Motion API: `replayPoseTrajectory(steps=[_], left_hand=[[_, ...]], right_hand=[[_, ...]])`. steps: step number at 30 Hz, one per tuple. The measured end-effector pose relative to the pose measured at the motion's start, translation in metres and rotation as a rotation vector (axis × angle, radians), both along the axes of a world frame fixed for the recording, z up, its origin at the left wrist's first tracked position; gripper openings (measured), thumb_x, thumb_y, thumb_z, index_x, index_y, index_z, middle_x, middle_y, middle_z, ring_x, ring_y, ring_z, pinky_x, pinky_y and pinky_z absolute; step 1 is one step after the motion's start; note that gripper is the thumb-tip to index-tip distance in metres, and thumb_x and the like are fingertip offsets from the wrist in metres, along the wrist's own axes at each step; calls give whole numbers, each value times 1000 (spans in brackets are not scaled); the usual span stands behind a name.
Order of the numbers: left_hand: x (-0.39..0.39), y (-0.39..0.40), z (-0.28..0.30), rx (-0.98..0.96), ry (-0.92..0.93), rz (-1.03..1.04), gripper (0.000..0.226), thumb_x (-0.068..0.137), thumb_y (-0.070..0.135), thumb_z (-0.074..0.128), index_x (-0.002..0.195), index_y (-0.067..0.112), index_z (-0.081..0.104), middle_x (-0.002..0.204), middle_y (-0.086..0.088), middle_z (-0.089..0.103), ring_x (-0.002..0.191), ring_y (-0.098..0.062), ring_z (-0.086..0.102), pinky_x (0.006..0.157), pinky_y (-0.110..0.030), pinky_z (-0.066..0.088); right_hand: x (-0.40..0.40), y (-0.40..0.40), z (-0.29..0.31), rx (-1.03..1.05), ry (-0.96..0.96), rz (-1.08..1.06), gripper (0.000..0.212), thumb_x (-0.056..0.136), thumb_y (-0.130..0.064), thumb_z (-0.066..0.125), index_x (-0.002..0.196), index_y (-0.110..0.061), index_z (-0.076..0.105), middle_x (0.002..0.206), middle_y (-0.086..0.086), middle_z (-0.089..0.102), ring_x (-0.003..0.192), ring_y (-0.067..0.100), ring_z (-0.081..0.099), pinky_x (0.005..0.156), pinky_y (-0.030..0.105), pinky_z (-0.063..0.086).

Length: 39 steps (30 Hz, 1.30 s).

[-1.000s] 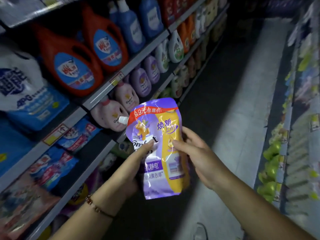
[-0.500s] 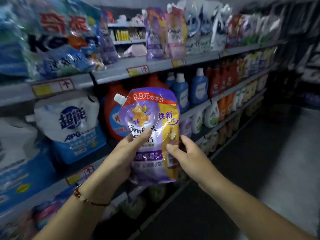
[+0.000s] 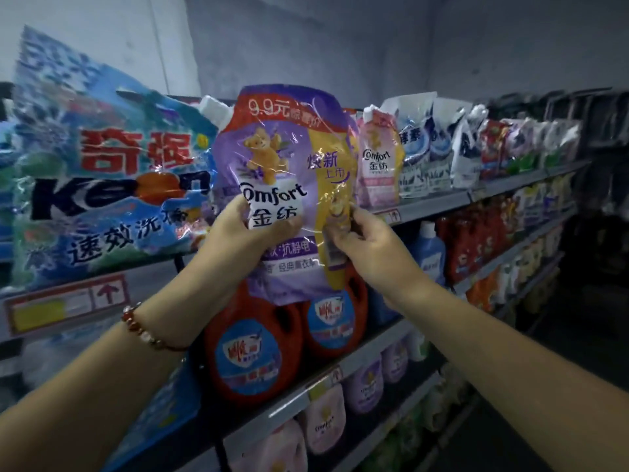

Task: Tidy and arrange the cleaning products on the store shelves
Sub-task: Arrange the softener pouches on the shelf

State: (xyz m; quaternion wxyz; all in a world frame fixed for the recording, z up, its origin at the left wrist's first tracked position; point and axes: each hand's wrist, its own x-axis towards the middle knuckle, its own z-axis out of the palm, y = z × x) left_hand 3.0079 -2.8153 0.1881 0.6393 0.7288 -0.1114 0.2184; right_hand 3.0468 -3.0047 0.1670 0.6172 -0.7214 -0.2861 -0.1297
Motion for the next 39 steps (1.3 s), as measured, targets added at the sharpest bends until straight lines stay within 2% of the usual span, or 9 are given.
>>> replayPoseTrajectory(steps=[6,10,14,16,19,23,29,35,39], left_hand=[[89,-2,48,17,-147,153,49,78,20,88,118,20,60,110,2,75,101,-15,73,79,-32,61],[156,-8,57,73,-135,267,47,77,25,89,109,28,55,114,2,72,106,-17,70,86,-42,61],[213,-16,43,143,-36,380,46,78,24,88,110,22,57,112,-7,71,95,-24,73,74,-48,62],[236,-21,30,153,1,367,48,78,21,87,118,14,61,110,-6,75,94,-22,75,71,-36,63],[243,-33,19,179,68,411,32,84,32,82,110,26,63,96,11,76,86,-3,74,65,-16,56],[238,-42,10,313,121,521,52,79,40,84,120,30,53,105,14,73,89,1,71,79,-23,59],[227,-49,1,476,157,708,66,73,44,88,122,37,45,106,25,65,96,5,62,85,-26,49],[217,-43,7,543,198,766,71,70,54,85,128,37,48,114,24,68,102,4,65,91,-29,52],[201,-45,9,680,269,784,97,71,74,72,152,36,32,135,22,62,117,0,63,100,-32,51]], right_hand=[[107,7,56,-90,-188,-54,20,101,-14,55,107,-26,70,86,-20,69,88,7,68,87,39,57],[180,13,63,-65,-169,-99,14,95,-24,54,94,-30,67,90,-5,70,86,29,69,81,56,57],[235,8,54,-123,-113,-139,18,102,-27,51,97,-29,68,90,-10,72,84,12,67,76,32,52],[261,4,40,-137,-87,-116,17,102,-24,51,99,-25,68,89,-6,73,83,13,67,75,35,53],[283,-2,19,-121,-112,-24,16,103,-30,55,114,-26,66,101,-7,72,92,10,65,81,33,51],[289,-7,5,-152,-202,21,30,104,-45,46,123,-27,60,108,-8,67,99,6,61,75,12,42],[292,-11,4,-244,-270,70,34,105,-46,44,125,-20,54,113,-2,59,102,12,57,76,17,42],[286,-18,20,-352,-238,155,47,97,-33,63,140,-24,49,117,-12,55,107,6,55,87,19,41],[281,-25,28,-500,-234,142,65,95,-38,65,150,-24,34,123,-11,50,112,11,54,87,23,40]])
